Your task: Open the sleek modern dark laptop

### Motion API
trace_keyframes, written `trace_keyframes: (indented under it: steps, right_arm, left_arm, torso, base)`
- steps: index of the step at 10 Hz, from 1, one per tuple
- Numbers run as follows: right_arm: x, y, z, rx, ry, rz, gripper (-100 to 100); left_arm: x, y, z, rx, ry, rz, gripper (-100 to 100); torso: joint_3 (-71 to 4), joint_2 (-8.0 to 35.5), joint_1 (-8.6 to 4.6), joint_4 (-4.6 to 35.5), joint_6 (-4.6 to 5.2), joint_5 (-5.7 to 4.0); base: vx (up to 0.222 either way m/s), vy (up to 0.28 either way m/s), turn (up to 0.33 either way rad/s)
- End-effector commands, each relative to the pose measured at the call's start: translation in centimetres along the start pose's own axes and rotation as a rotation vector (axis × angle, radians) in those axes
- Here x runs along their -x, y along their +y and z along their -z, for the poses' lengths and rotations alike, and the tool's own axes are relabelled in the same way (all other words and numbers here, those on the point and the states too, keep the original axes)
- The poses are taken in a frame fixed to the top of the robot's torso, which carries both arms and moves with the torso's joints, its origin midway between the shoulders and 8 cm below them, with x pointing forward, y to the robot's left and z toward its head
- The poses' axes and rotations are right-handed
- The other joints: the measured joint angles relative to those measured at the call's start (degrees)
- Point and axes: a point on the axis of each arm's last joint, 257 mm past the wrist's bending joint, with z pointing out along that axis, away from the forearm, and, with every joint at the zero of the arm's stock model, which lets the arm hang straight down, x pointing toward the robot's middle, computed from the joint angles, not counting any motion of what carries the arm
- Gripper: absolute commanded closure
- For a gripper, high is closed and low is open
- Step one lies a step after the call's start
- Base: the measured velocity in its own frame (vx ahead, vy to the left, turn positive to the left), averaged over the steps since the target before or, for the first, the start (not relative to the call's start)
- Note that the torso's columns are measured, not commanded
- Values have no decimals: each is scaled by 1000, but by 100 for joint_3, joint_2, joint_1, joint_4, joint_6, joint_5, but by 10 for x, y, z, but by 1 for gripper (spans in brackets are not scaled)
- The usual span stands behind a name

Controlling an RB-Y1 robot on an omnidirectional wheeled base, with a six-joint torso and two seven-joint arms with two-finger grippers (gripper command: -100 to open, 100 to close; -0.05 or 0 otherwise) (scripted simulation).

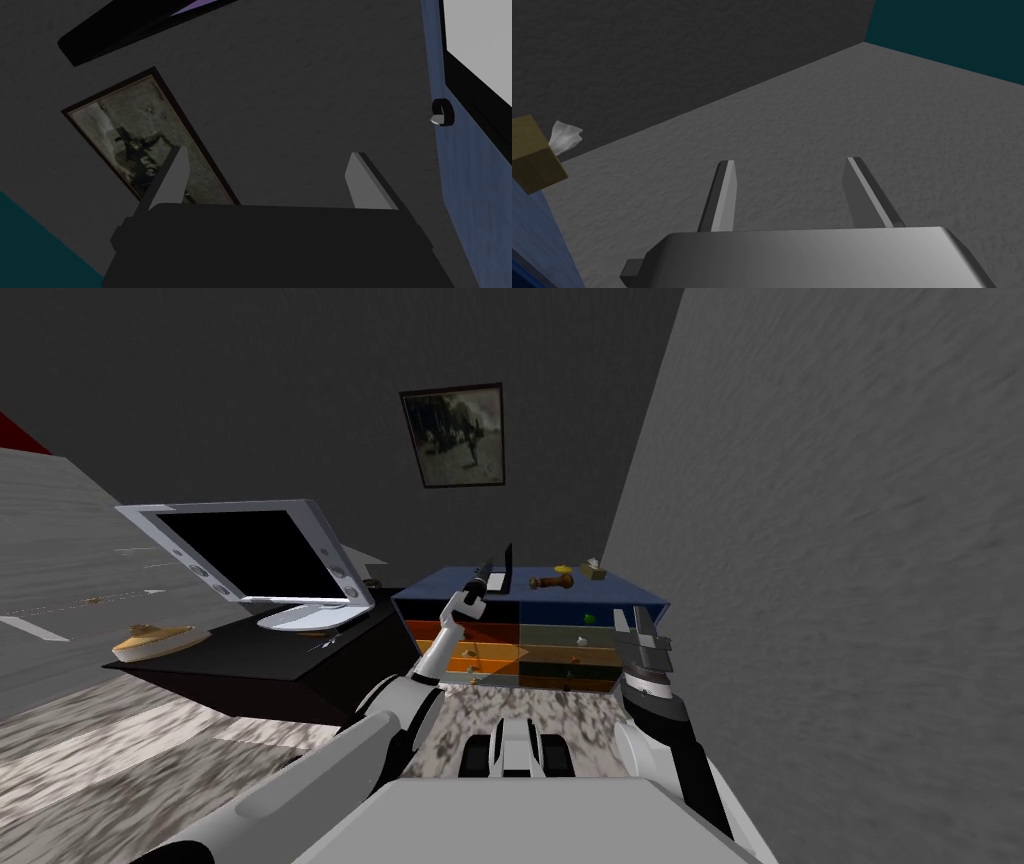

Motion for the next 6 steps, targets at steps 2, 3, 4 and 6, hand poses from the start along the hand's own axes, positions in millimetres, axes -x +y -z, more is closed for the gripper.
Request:
trace_keyframes:
  steps: [2, 3, 4, 6]
  right_arm:
    - [0, 0, 0, 0, 0, 0, 0]
    - [0, 0, 0, 0, 0, 0, 0]
    - [0, 0, 0, 0, 0, 0, 0]
    - [0, 0, 0, 0, 0, 0, 0]
  left_arm:
    - [-10, -2, -22, 68, 8, -8, -100]
    - [-11, -6, -26, 66, 11, -11, -100]
    - [-14, -5, -33, 94, 14, -16, -100]
    - [-17, -9, -41, 114, 17, -22, -100]
  torso:
    - [0, -1, 5, 0, 0, 1]
    - [4, 7, 1, 2, 0, 0]
    - [1, -1, 4, 1, 0, 1]
    - [-6, -11, 8, -3, -1, 2]
  base:
    - [-61, -28, 8]
    - [-57, -29, 2]
    - [-36, -28, 5]
    - [-29, -19, 5]
